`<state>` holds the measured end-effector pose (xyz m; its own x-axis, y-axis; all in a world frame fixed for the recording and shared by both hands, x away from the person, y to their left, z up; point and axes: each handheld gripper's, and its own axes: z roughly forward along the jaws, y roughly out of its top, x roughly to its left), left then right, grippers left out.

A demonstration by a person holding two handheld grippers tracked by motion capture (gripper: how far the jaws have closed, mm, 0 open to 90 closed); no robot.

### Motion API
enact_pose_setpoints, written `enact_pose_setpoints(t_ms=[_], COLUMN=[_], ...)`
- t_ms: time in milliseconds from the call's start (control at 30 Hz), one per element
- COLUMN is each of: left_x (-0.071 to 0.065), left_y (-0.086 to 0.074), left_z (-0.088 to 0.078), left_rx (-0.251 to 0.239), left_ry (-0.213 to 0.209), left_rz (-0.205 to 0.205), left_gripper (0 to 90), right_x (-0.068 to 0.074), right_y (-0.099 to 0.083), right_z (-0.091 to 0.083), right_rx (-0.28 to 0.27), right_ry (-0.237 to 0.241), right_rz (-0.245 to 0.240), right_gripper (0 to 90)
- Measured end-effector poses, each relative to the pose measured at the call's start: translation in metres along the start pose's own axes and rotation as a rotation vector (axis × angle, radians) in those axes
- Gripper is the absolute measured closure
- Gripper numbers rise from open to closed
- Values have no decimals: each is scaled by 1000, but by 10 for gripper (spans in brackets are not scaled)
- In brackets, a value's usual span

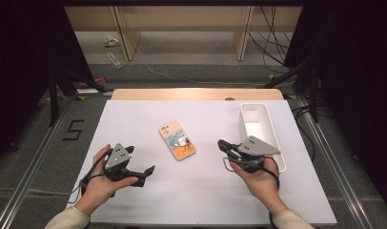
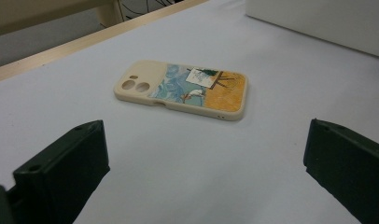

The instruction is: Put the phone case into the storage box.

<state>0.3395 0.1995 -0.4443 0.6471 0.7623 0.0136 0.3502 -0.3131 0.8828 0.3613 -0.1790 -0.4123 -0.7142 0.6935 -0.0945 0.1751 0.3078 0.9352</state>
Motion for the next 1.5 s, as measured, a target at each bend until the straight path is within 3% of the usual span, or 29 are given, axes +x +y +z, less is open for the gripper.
enact_pose_setpoints(t_ms=[167, 267, 333, 633, 1100, 1500], left_x=[1, 1, 0, 0, 0, 1], left_y=[-1, -1, 0, -1, -1, -1], left_z=[1, 2, 2, 4, 5, 5], left_rx=[7, 8, 9, 22, 26, 33], left_ry=[-1, -2, 2, 4, 9, 14], left_rz=[-7, -7, -8, -12, -18, -20], left_gripper=[0, 0, 0, 0, 0, 0], right_x=[4, 6, 8, 11, 3, 8], right_y=[4, 3, 0, -18, -27, -29], right_z=[44, 59, 80, 127, 143, 145], right_rx=[122, 155, 209, 347, 410, 440], right_ry=[-2, -5, -5, -30, -64, -72], right_rz=[-8, -1, 8, 65, 123, 126], right_gripper=[900, 900, 900, 900, 900, 900])
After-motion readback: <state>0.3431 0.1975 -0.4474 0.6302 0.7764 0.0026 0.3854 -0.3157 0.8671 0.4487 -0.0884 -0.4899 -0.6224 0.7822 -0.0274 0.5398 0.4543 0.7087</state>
